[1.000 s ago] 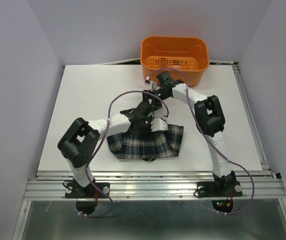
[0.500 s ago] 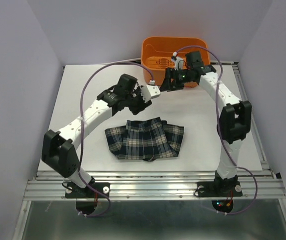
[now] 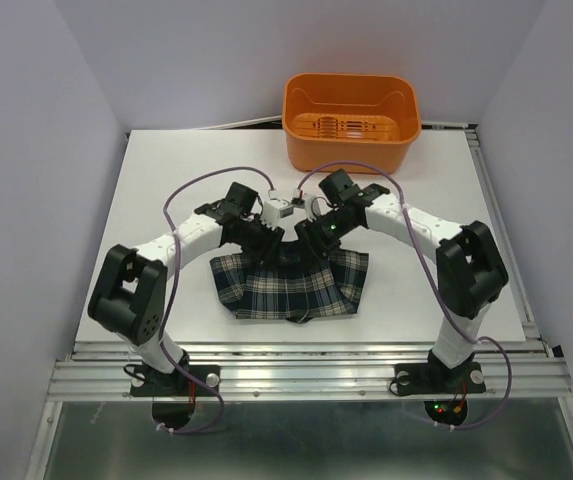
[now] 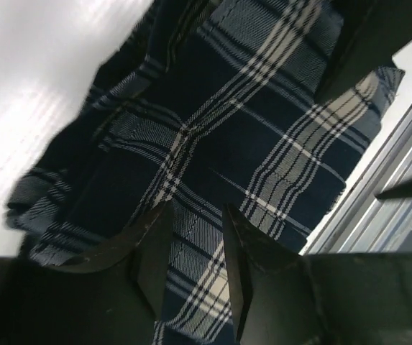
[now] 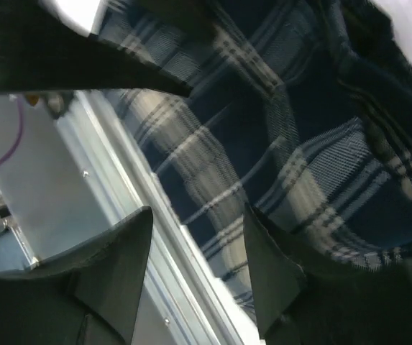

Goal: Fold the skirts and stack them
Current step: Fold the skirt, then neatly place the folded skirt to the corner

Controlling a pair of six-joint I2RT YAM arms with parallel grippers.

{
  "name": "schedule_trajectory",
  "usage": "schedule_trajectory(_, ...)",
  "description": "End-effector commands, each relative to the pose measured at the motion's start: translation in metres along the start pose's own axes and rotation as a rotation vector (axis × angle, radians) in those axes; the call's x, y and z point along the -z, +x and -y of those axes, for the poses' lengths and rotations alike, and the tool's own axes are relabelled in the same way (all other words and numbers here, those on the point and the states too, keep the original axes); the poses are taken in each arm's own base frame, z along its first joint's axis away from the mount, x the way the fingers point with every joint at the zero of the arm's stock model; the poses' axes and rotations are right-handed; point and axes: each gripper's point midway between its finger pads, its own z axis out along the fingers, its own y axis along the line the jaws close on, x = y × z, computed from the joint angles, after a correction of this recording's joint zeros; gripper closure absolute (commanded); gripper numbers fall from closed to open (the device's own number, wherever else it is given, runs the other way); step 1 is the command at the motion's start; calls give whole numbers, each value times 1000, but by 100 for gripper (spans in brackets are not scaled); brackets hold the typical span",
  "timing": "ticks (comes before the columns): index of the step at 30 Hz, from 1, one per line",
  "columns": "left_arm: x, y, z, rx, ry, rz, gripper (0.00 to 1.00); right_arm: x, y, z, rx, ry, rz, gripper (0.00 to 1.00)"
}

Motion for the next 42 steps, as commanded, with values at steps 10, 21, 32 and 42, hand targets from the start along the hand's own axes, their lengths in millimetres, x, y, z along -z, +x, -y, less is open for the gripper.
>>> schedule_trajectory(10, -13, -22, -41, 54, -73, 52, 45, -30, 69, 148, -131, 549, -163, 42)
schedule_trajectory(21, 87, -108, -26, -163, -287, 368, 21, 53, 119, 209, -1, 728, -248, 39)
schedule_trajectory(32, 121, -111, -28, -165, -406, 462, 2, 117, 85, 202, 63, 803, -182, 34)
schedule_trajectory(42, 139, -118, -31, -181, -478, 498, 2, 133, 66, 152, -220, 738, -89, 25)
